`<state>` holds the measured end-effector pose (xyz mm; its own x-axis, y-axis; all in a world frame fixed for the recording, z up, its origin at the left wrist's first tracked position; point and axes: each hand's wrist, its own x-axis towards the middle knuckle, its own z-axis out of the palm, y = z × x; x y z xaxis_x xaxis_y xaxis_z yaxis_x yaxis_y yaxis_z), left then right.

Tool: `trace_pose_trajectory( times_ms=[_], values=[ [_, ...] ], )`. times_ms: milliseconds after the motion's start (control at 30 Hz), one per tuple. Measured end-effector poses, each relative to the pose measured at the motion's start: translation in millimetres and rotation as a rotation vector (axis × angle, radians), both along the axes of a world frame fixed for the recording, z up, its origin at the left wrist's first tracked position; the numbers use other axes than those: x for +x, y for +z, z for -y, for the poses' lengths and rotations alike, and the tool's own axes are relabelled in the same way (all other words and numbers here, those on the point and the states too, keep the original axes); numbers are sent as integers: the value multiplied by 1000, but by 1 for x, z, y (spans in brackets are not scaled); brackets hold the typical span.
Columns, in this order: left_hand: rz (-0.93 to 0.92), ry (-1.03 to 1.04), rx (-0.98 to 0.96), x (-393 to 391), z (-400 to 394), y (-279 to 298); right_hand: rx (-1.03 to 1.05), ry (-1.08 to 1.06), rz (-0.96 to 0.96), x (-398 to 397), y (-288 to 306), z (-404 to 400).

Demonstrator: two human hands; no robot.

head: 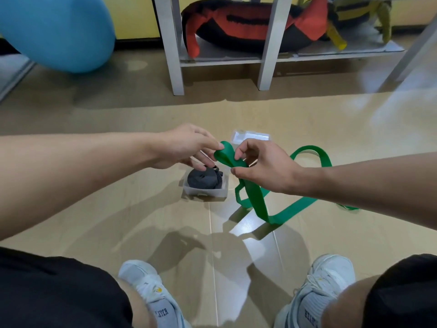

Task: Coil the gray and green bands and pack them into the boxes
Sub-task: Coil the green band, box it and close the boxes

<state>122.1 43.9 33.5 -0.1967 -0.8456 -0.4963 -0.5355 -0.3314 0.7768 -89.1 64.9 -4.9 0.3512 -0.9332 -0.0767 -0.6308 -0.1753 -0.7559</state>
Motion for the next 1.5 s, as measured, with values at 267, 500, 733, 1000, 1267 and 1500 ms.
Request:
trace_pose_trajectory(
  times_ms=[267, 500, 733, 1000, 1267, 1500],
  values=[
    [-167, 56, -50, -10, -9, -5, 90, 58, 47, 8, 2, -8],
    [-127, -24, -355, -13, -11, -5, 145, -12, 203, 2, 14, -2],
    [302, -306, -616, -14, -14, -8, 52, 45, 65, 2, 10, -13],
    [375, -443, -680, -9, -16, -7, -15, 73, 14, 0, 5, -22],
    [405, -425, -499, -10, -13, -12, 33, 121, -86, 13, 1, -26],
    [422, -349, -213, -11, -12, -15, 130, 12, 69, 17, -6, -28]
  ],
)
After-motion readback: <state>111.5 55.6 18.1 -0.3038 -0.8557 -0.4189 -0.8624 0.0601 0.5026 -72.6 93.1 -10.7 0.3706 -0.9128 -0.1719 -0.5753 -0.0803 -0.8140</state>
